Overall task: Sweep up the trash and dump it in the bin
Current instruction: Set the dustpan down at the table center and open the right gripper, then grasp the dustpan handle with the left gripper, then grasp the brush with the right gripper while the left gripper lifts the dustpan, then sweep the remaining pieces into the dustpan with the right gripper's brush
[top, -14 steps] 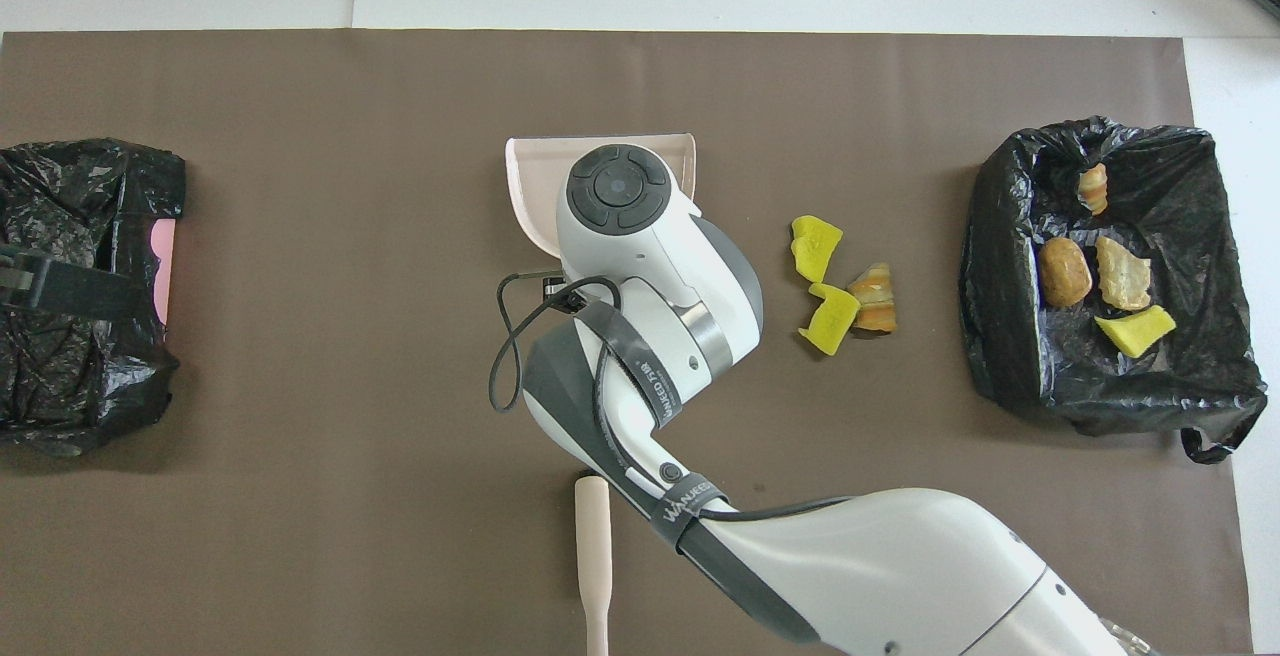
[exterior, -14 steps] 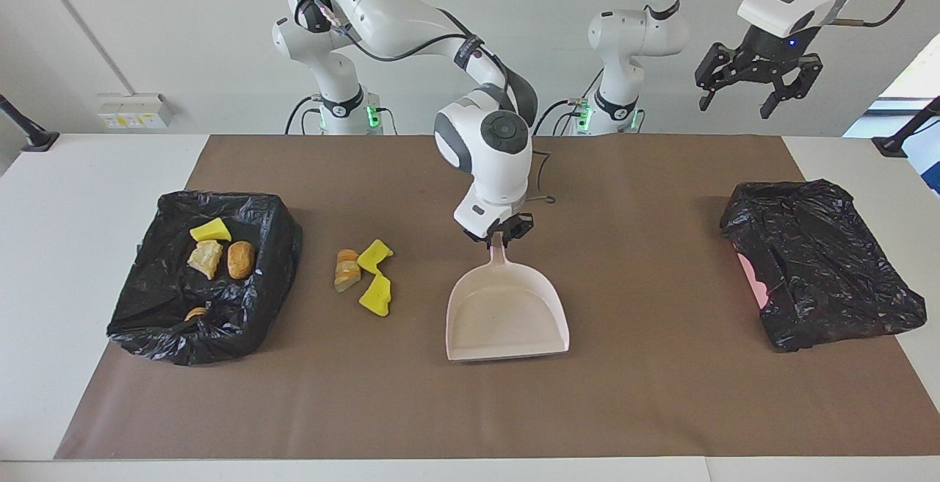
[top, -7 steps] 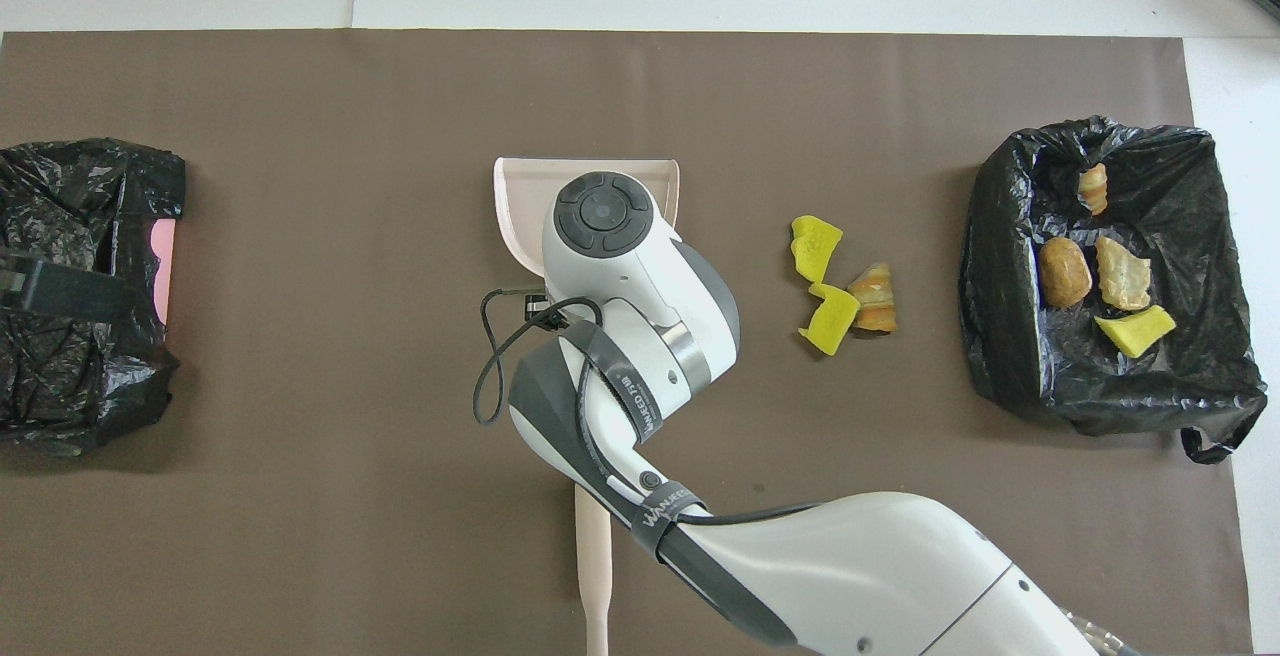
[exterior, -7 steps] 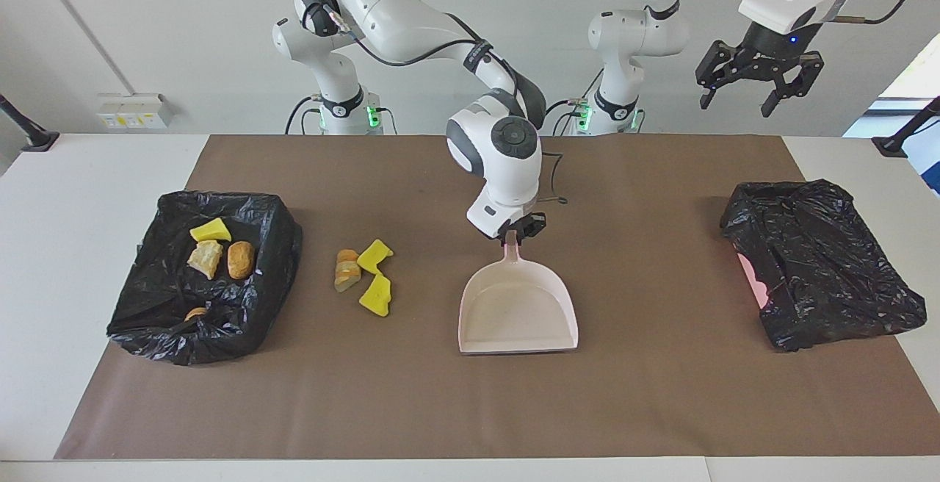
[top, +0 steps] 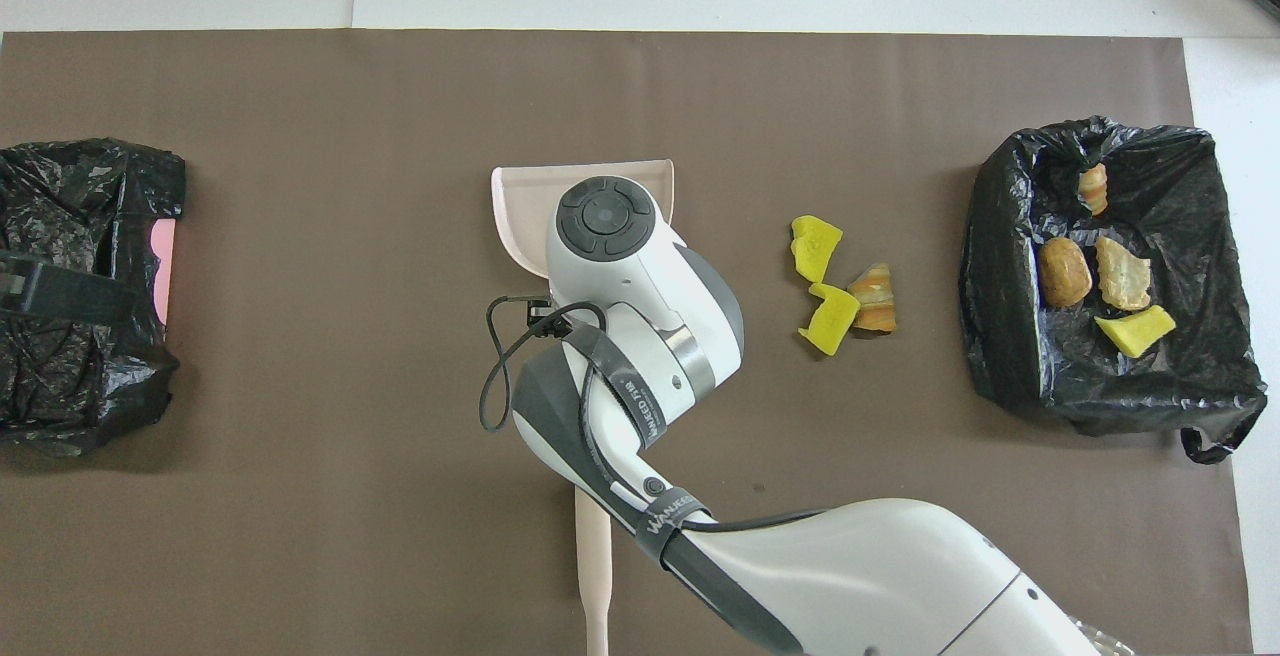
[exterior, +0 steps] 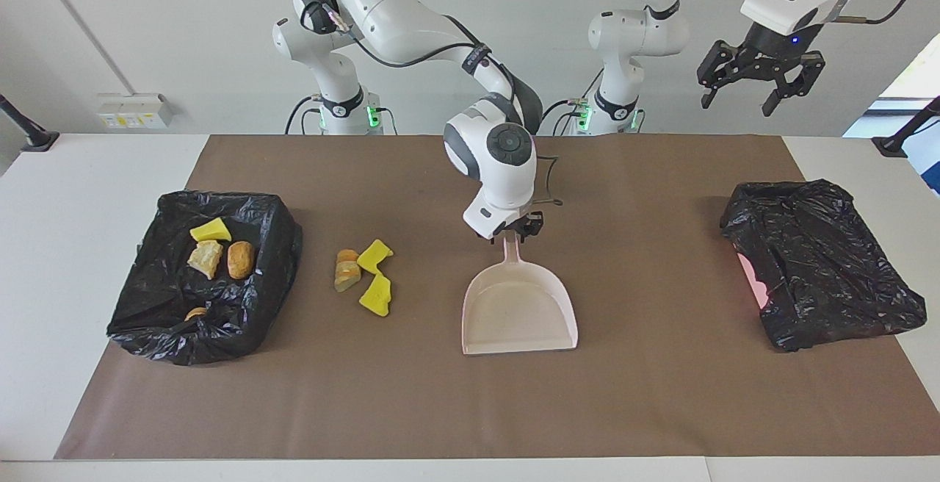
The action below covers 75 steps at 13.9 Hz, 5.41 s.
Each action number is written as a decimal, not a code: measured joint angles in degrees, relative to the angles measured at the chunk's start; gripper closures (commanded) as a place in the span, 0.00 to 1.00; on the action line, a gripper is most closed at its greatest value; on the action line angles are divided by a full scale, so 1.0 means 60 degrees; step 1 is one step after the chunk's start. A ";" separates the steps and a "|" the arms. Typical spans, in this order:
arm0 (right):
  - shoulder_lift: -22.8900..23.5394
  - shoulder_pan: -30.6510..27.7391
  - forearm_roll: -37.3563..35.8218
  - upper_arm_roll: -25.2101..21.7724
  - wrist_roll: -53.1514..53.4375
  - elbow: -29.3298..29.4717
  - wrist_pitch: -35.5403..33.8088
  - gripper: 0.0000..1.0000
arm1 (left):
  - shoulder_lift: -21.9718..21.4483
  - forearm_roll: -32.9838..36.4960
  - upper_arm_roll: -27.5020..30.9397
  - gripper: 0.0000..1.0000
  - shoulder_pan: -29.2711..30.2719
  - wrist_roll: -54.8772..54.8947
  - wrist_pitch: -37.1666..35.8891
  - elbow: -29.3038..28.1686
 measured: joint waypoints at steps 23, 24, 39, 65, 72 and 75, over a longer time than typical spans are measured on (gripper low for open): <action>-0.5937 0.3559 0.2210 0.0068 0.0609 -0.8693 0.2118 0.00 | 0.2706 -0.0042 -0.0394 0.00 -0.3960 -0.4498 0.6744 -0.3504; -0.5980 0.3595 0.2210 0.0068 0.0653 -0.8747 0.2211 0.00 | 0.2780 -0.0041 -0.0394 0.00 -0.4097 -0.4619 0.7102 -0.3771; -0.5889 0.3590 0.2200 0.0056 0.0653 -0.8998 0.3066 1.00 | 0.3256 -0.0041 -0.0389 0.41 -0.4439 -0.5254 0.8851 -0.4803; -0.3483 -0.4474 -0.4058 -0.0178 -0.5229 -0.4746 -0.0195 1.00 | 0.2912 -0.0028 -0.0274 1.00 -0.4279 0.4428 0.6501 -0.4186; -0.2993 -0.3924 -0.2479 -0.0044 -0.5232 -0.4817 -0.0239 1.00 | 0.2740 -0.0028 -0.0281 1.00 -0.4725 0.4534 0.6609 -0.4554; -0.2978 -0.3458 -0.1222 -0.0036 -0.4844 -0.4792 -0.0233 1.00 | 0.2515 -0.0028 -0.0254 1.00 -0.4724 0.4943 0.6916 -0.5083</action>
